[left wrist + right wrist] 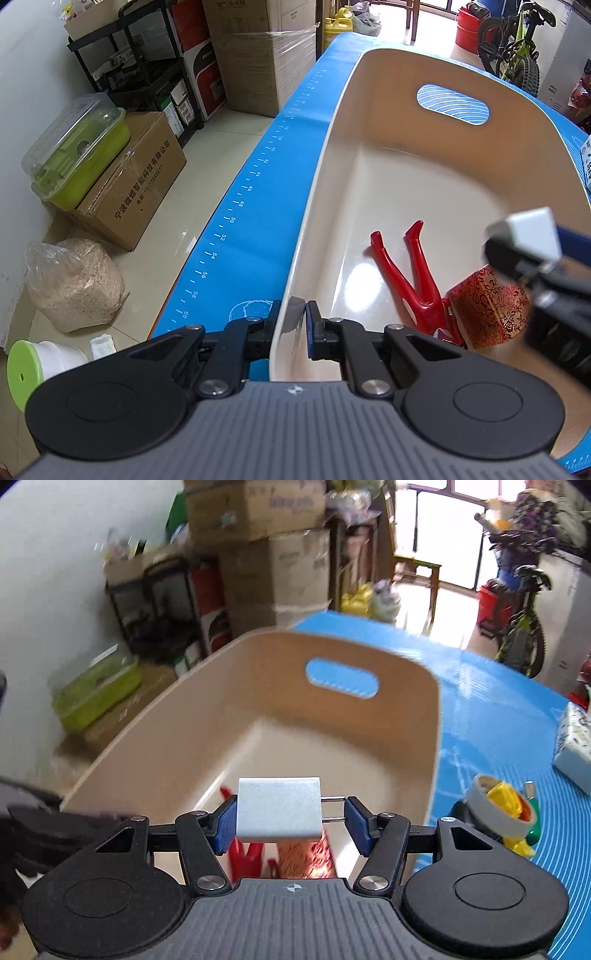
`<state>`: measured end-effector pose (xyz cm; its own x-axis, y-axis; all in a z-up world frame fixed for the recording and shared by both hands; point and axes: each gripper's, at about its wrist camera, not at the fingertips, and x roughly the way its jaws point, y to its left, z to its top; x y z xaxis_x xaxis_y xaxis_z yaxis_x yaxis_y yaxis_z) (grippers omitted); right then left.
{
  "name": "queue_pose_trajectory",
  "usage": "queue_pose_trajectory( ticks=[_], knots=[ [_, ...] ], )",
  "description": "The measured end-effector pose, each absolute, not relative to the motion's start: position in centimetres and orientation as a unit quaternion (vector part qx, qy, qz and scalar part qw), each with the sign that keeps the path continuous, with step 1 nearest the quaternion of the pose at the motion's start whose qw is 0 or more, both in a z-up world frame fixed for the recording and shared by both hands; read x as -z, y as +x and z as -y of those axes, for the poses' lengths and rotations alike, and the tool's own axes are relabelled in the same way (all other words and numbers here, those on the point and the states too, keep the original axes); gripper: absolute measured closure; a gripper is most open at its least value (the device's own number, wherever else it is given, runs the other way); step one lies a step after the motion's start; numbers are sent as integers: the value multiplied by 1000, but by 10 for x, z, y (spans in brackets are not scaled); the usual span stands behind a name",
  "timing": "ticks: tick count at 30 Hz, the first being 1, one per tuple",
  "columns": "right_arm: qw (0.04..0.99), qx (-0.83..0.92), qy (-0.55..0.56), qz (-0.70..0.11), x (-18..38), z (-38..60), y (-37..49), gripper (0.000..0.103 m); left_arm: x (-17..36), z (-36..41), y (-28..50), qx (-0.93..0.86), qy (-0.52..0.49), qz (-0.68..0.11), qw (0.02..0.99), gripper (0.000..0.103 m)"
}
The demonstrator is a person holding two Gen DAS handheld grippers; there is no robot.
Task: Organize rigid objects
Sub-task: 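Carry the white charger into the basket and release it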
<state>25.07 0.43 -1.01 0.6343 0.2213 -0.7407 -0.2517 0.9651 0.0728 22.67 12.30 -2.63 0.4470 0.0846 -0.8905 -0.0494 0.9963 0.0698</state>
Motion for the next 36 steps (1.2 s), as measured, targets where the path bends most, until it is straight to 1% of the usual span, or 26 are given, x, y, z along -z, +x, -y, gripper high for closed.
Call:
queue_pose_trajectory(
  ticks=[4,9,10,11,12,15,17,19,21,26,29,36],
  knots=[
    [895,-131,-71,-420,18,-20,249,38,25,-123,227,-39,19,-524,851,89],
    [892,-128,-89,-423,20,-24,248,37,25,-124,227,-40,20,-524,851,89],
    [892,-130,-86,-424,20,-23,247,37,25,-124,227,-40,21,-524,851,89],
    [892,-131,-83,-424,19,-23,248,32,25,-124,227,-40,21,-524,851,89],
    [892,-132,-80,-425,18,-23,248,31,25,-124,227,-40,21,-524,850,89],
    [891,-137,-67,-428,14,-18,250,29,25,-123,227,-40,21,-524,850,89],
    [891,-136,-53,-429,10,-13,251,24,25,-123,227,-40,20,-524,850,89],
    [893,-130,-29,-431,5,-3,251,23,25,-123,227,-40,19,-525,850,89],
    [897,-125,-4,-425,-4,7,250,19,24,-123,227,-40,19,-525,850,89],
    [912,-109,37,-394,-25,36,244,18,25,-122,227,-40,18,-525,850,89],
    [922,-84,41,-376,-33,50,241,16,25,-123,227,-40,18,-525,850,89],
    [922,-36,64,-380,-24,91,246,16,25,-123,228,-40,17,-526,850,89]
  ],
)
